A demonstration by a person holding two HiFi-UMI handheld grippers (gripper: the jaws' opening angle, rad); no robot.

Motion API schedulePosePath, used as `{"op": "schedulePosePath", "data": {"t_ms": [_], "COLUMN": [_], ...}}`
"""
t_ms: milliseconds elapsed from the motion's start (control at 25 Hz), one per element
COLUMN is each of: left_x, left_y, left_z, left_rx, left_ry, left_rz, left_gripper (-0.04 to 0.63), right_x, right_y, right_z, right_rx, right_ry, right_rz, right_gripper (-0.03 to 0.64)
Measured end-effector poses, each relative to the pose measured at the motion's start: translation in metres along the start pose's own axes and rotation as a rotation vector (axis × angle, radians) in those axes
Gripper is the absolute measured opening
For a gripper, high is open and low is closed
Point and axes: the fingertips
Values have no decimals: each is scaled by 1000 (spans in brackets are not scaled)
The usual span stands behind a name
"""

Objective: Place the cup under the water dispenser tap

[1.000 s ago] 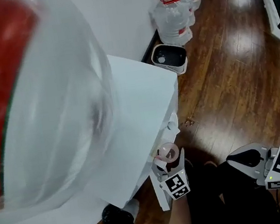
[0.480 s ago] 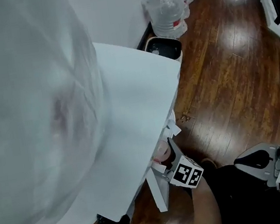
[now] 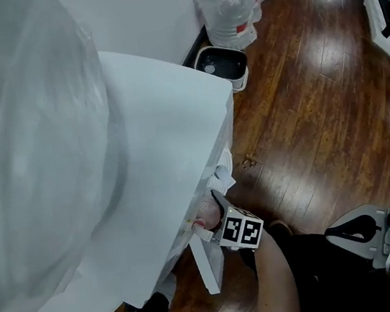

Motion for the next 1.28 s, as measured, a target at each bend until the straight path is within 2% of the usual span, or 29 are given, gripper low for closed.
{"op": "schedulePosePath", "data": {"t_ms": [80,160,200,280,440,720,840,960,1160,1280], "left_x": [0,-2,-3,-2,6,20,36,78,181,246], "left_y": [-2,1,2,2,-4,19,23,8,-39,-70], "left_z": [2,6,8,8,11,2,-7,-16,-20,-33], "left_rx": [-31,-34,-32,-34,-73,-98,-115,-170,-368,-456], "left_ry": [10,18,20,18,29,31,59,143,406,546], "left_rz": [3,-12,-21,-32,-45,-152,-177,-132,-53,44], "left_gripper": [555,563,593,593,592,592,593,592,586,576], "right_x": [2,4,5,5,3,12,13,20,43,59], "right_y": [-3,-1,1,5,-1,-14,-24,-41,-79,-83], "right_z": [5,10,11,9,-1,-5,-15,-33,-76,-115], "right_rx": [-13,19,39,51,-19,6,-26,-30,43,102], "right_ry": [5,-6,-17,-38,-49,-66,-71,-87,-152,-187], "right_rz": [8,0,-7,-17,-5,21,47,70,97,117], "right_gripper": [0,1,3,8,22,28,29,29,29,29]}}
Point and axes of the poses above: the fingertips, and each gripper's own axes: x backward along the fingers, z to its right, y out of its underside, and after that the axes turned 6 degrees about z, right-handed
